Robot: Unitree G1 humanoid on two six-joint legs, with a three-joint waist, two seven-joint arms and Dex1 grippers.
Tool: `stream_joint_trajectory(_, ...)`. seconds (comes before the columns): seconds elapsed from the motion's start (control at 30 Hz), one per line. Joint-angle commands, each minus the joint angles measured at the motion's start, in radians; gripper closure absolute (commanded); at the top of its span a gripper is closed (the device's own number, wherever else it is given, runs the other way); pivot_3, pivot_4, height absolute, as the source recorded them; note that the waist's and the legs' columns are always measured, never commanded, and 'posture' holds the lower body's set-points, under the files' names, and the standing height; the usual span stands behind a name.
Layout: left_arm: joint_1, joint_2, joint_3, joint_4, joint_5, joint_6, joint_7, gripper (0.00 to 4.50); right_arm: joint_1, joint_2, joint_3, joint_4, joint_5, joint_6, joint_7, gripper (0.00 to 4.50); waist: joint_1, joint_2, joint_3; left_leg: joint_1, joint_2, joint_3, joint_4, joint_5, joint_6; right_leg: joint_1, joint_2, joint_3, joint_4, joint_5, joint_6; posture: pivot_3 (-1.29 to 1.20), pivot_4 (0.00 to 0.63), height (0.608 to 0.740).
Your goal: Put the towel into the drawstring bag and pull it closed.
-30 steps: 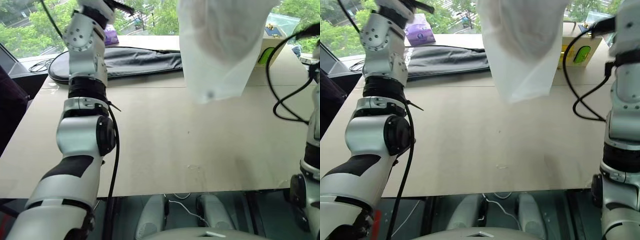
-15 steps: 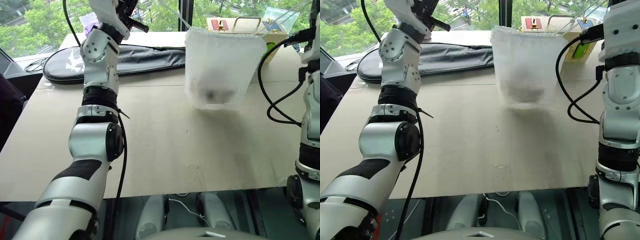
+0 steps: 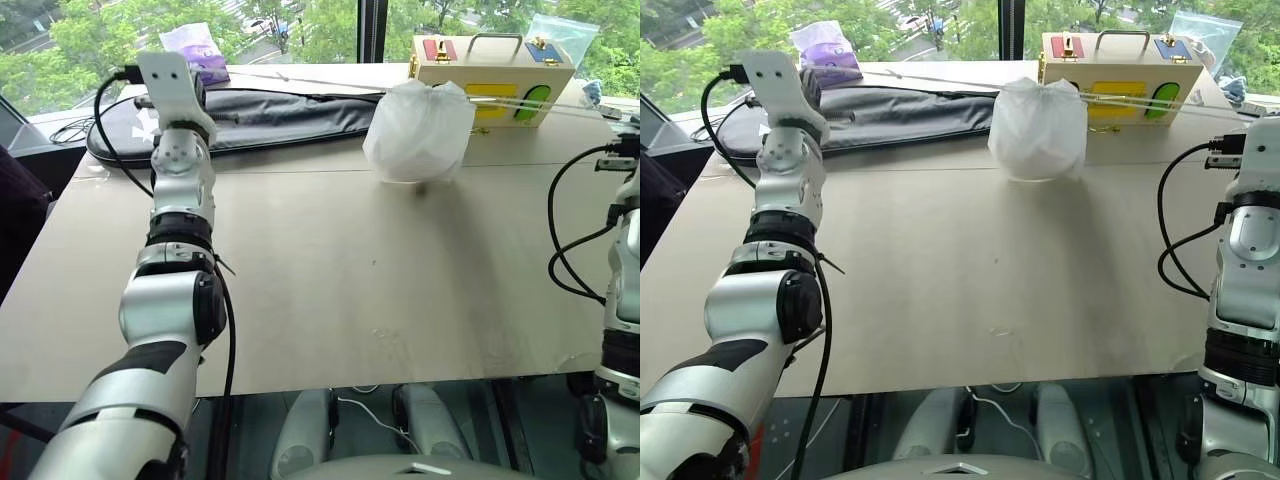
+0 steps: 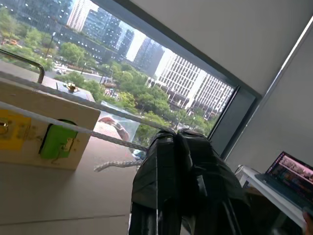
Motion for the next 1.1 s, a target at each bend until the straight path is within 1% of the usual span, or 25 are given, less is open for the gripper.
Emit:
stream_joint_trajectory(0.03,0.032,0.085,0.082,-0.035,-0.01,0.013,0.141,4.45,0.008,-0.02,-0.203,0.006,0.035,0.071,-0.111,4.5,0.001,0.0,0.0,0.0,0.0,0.0,-0.001,0.0,0.0,0.0,0.0,0.0,0.0,0.0,0.0,0.0,0.15,0.74)
stream_joint_trajectory(0.1,0.037,0.063,0.092,-0.048,-0.052,0.005,0.065,4.45,-0.015,-0.008,-0.205,0.004,0.096,0.065,-0.066,4.5,0.002,0.0,0.0,0.0,0.0,0.001,-0.002,0.0,0.0,-0.001,0.0,0.0,-0.001,0.0,0.0,0.0,0.15,0.74)
stream_joint_trajectory(0.13,0.037,0.037,0.095,-0.066,-0.089,-0.007,-0.022,4.45,-0.031,-0.001,-0.184,-0.004,0.151,0.054,0.0,4.5,0.002,0.0,0.0,0.002,0.0,0.001,-0.002,0.0,-0.001,0.001,0.0,0.0,0.0,0.0,0.0,0.0,0.15,0.74)
stream_joint_trajectory(0.2,0.06,-0.013,0.053,-0.134,-0.132,-0.014,-0.226,4.45,-0.04,0.003,-0.103,-0.05,0.263,0.067,0.174,4.5,0.002,0.0,-0.001,0.005,-0.002,0.001,-0.001,0.0,-0.001,0.004,0.0,0.0,0.0,0.001,0.0,0.0,0.15,0.74)
stream_joint_trajectory(0.27,0.091,-0.043,0.024,-0.189,-0.15,0.003,-0.342,4.45,-0.021,-0.007,-0.036,-0.105,0.342,0.103,0.308,4.5,0.001,0.001,0.0,0.01,-0.004,0.003,-0.001,-0.001,0.002,0.013,0.0,-0.002,-0.002,0.002,0.001,0.0,0.15,0.74)
stream_joint_trajectory(0.3,0.104,-0.05,0.015,-0.207,-0.154,0.022,-0.378,4.45,-0.007,-0.006,-0.009,-0.144,0.404,0.152,0.37,4.5,0.0,0.001,0.0,0.016,-0.004,0.003,-0.001,-0.001,0.003,0.018,0.0,-0.002,-0.003,0.002,0.001,0.0,0.15,0.74)
stream_joint_trajectory(0.33,0.115,-0.055,0.009,-0.223,-0.156,0.038,-0.403,4.5,0.01,-0.01,0.014,-0.182,0.456,0.194,0.42,3.87,-0.002,0.0,0.0,0.018,-0.004,0.002,-0.001,-0.001,0.003,0.021,0.0,-0.003,-0.003,0.002,0.001,0.0,0.15,0.74)
stream_joint_trajectory(0.37,0.126,-0.059,-0.001,-0.237,-0.159,0.052,-0.433,4.5,0.046,-0.037,0.06,-0.245,0.523,0.25,0.51,3.5,-0.004,0.0,0.0,0.018,-0.004,0.0,-0.001,-0.001,0.003,0.022,0.0,-0.004,-0.003,0.002,0.0,0.0,0.15,0.74)
stream_joint_trajectory(0.4,0.143,-0.061,-0.022,-0.26,-0.164,0.072,-0.491,4.5,0.096,-0.07,0.095,-0.327,0.631,0.353,0.59,3.08,-0.005,0.0,0.0,0.018,-0.003,0.0,-0.001,-0.001,0.003,0.022,0.001,-0.004,-0.003,0.002,0.0,0.0,0.15,0.74)
stream_joint_trajectory(0.43,0.163,-0.063,-0.041,-0.286,-0.174,0.098,-0.553,4.5,0.157,-0.127,0.129,-0.401,0.698,0.428,0.676,2.6,-0.003,0.001,0.0,0.018,-0.003,-0.002,-0.001,-0.001,0.003,0.021,0.001,-0.004,-0.003,0.002,0.0,0.0,0.15,0.74)
stream_joint_trajectory(0.47,0.183,-0.062,-0.062,-0.314,-0.178,0.122,-0.611,4.5,0.202,-0.175,0.144,-0.448,0.737,0.479,0.729,2.17,-0.002,0.001,-0.001,0.018,-0.001,-0.004,-0.001,-0.001,0.003,0.021,0.001,-0.005,-0.004,0.002,0.0,0.0,0.15,0.74)
stream_joint_trajectory(0.53,0.233,-0.047,-0.101,-0.382,-0.177,0.146,-0.707,3.98,0.253,-0.243,0.116,-0.465,0.773,0.528,0.762,1.29,-0.002,0.001,-0.001,0.017,0.0,-0.004,-0.003,-0.002,0.003,0.021,0.001,-0.005,-0.005,0.002,0.0,0.0,0.15,0.74)
stream_joint_trajectory(0.57,0.253,-0.04,-0.109,-0.41,-0.18,0.17,-0.735,3.68,0.28,-0.283,0.093,-0.458,0.787,0.539,0.797,1.24,0.0,0.001,0.0,0.017,0.001,-0.005,-0.003,-0.002,0.003,0.021,0.001,-0.005,-0.005,0.002,0.0,0.0,0.15,0.74)
stream_joint_trajectory(0.6,0.275,-0.031,-0.119,-0.441,-0.183,0.188,-0.769,3.19,0.31,-0.321,0.073,-0.449,0.787,0.532,0.836,1.24,0.001,0.001,0.0,0.017,0.001,-0.004,-0.002,-0.002,0.004,0.021,0.0,-0.004,-0.007,0.002,0.001,0.0,0.15,0.74)
stream_joint_trajectory(0.63,0.288,-0.026,-0.124,-0.461,-0.186,0.202,-0.789,2.9,0.329,-0.347,0.062,-0.444,0.786,0.525,0.864,1.24,0.002,0.0,0.0,0.017,0.0,-0.004,-0.001,-0.002,0.004,0.022,0.0,-0.003,-0.007,0.002,0.001,0.0,0.15,0.74)
stream_joint_trajectory(0.67,0.311,-0.016,-0.14,-0.492,-0.187,0.218,-0.828,2.48,0.346,-0.364,0.047,-0.428,0.775,0.508,0.883,1.24,0.003,0.0,0.0,0.016,0.0,-0.004,0.0,-0.002,0.005,0.022,0.0,-0.003,-0.007,0.002,0.001,0.0,0.15,0.74)
stream_joint_trajectory(0.7,0.333,-0.007,-0.154,-0.521,-0.185,0.236,-0.859,1.99,0.358,-0.373,0.034,-0.411,0.768,0.489,0.892,1.24,0.003,-0.001,-0.001,0.017,0.0,-0.004,0.001,-0.003,0.005,0.023,0.0,-0.003,-0.007,0.002,0.001,0.0,0.15,0.74)
stream_joint_trajectory(0.73,0.386,0.013,-0.175,-0.577,-0.192,0.248,-0.92,1.46,0.386,-0.373,-0.003,-0.382,0.762,0.448,0.918,1.24,0.002,-0.001,-0.001,0.019,0.001,-0.004,0.001,-0.003,0.005,0.025,0.0,-0.004,-0.007,0.002,0.001,0.0,0.15,0.74)
stream_joint_trajectory(0.77,0.436,0.029,-0.186,-0.628,-0.203,0.269,-0.963,1.02,0.412,-0.363,-0.041,-0.355,0.763,0.403,0.947,1.24,0.002,-0.001,-0.001,0.019,0.001,-0.004,0.001,-0.003,0.005,0.025,0.001,-0.004,-0.007,0.002,0.001,0.0,0.15,0.74)
stream_joint_trajectory(0.8,0.485,0.044,-0.191,-0.677,-0.219,0.3,-0.993,0.47,0.451,-0.358,-0.076,-0.334,0.756,0.353,0.988,1.24,0.002,0.0,-0.002,0.02,0.001,-0.004,0.001,-0.003,0.005,0.026,0.001,-0.003,-0.006,0.002,0.001,0.0,0.15,0.74)
stream_joint_trajectory(0.83,0.526,0.057,-0.193,-0.719,-0.23,0.326,-1.013,0.04,0.487,-0.354,-0.103,-0.322,0.752,0.315,1.022,1.24,0.003,0.0,-0.002,0.021,0.002,-0.004,0.001,-0.003,0.005,0.026,0.001,-0.003,-0.005,0.002,0.0,0.0,0.15,0.74)
stream_joint_trajectory(0.9,0.598,0.096,-0.206,-0.776,-0.214,0.356,-1.031,0.04,0.553,-0.34,-0.152,-0.297,0.765,0.276,1.071,1.24,0.003,0.0,-0.002,0.021,0.002,-0.004,0.001,-0.003,0.005,0.026,0.001,-0.003,-0.004,0.002,0.0,0.0,0.15,0.74)
stream_joint_trajectory(0.97,0.668,0.128,-0.207,-0.833,-0.21,0.394,-1.042,0.04,0.622,-0.325,-0.181,-0.257,0.741,0.213,1.113,1.24,0.002,0.0,-0.001,0.022,0.003,-0.004,0.001,-0.003,0.005,0.026,0.002,-0.003,-0.004,0.002,0.0,0.0,0.15,0.74)
stream_joint_trajectory(1.1,0.801,0.162,-0.171,-0.929,-0.241,0.425,-1.054,0.04,0.738,-0.268,-0.171,-0.177,0.67,0.071,1.156,1.24,0.004,0.0,-0.002,0.023,0.003,-0.003,0.001,-0.003,0.005,0.026,0.002,-0.002,-0.005,0.002,0.0,0.0,0.15,0.74)
